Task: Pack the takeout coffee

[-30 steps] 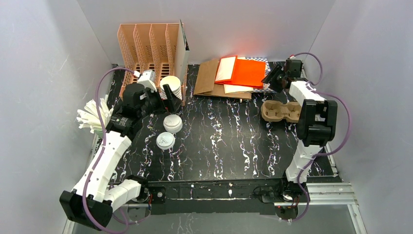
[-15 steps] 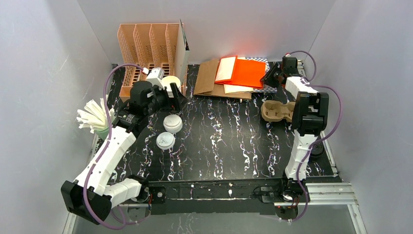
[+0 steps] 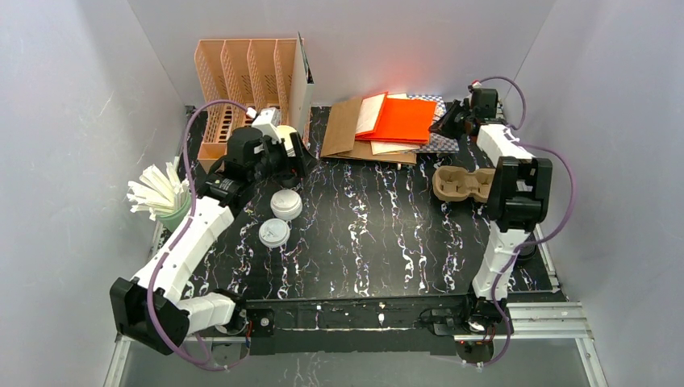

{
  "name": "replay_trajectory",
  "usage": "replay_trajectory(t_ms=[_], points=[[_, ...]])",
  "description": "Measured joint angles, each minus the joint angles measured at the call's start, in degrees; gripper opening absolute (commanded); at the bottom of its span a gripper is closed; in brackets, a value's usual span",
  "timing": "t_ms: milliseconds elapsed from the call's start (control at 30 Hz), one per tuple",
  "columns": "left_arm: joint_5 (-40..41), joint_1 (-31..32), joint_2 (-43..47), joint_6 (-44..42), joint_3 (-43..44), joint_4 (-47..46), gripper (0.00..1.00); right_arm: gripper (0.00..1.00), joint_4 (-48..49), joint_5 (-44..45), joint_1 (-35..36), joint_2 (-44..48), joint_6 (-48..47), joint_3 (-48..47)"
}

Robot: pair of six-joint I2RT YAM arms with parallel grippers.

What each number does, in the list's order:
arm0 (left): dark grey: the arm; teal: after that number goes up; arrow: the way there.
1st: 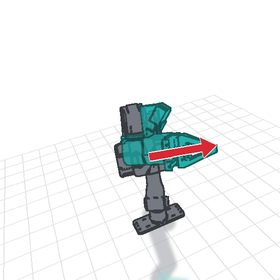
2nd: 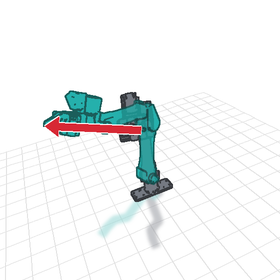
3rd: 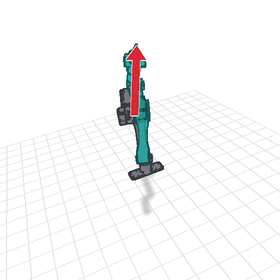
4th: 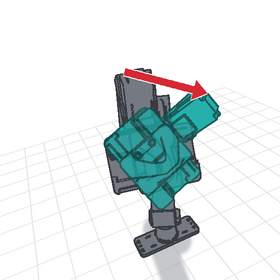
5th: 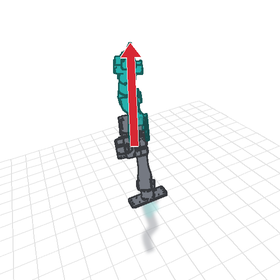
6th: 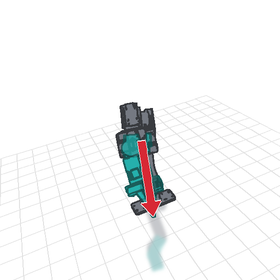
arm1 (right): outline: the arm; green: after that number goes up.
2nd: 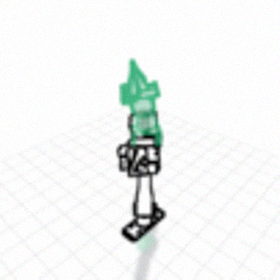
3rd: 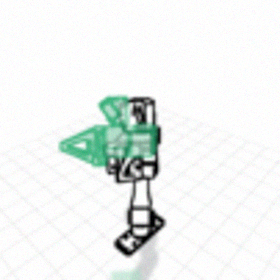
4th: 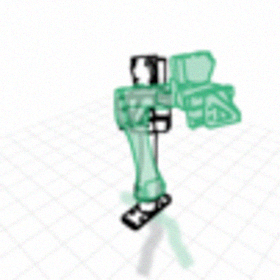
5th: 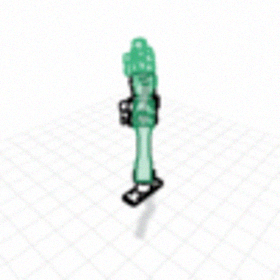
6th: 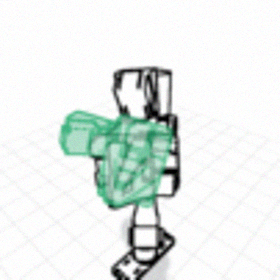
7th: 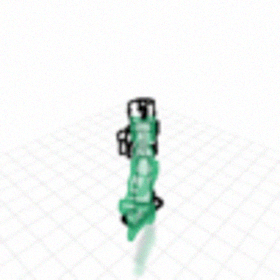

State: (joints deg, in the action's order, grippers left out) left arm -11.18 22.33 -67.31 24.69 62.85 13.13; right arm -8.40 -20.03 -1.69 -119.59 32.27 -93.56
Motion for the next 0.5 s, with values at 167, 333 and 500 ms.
replay_trajectory(t_ms=[167, 333, 500], points=[[0.35, 2.75, -2.67, 0.72, 1.60, -1.55, 0.81, 0.01, -2.23, -2.47, 0.39, 10.95, -1.66, 5.86], [2.34, 8.15, -6.38, 0.81, 4.33, -3.50, 0.81, 0.01, -4.44, -4.39, 0.74, 23.74, -2.95, 12.44], [6.95, 14.93, -12.50, -0.79, 7.50, -4.31, 0.86, 0.01, -7.80, -5.25, 0.74, 35.67, -4.09, 21.40]])
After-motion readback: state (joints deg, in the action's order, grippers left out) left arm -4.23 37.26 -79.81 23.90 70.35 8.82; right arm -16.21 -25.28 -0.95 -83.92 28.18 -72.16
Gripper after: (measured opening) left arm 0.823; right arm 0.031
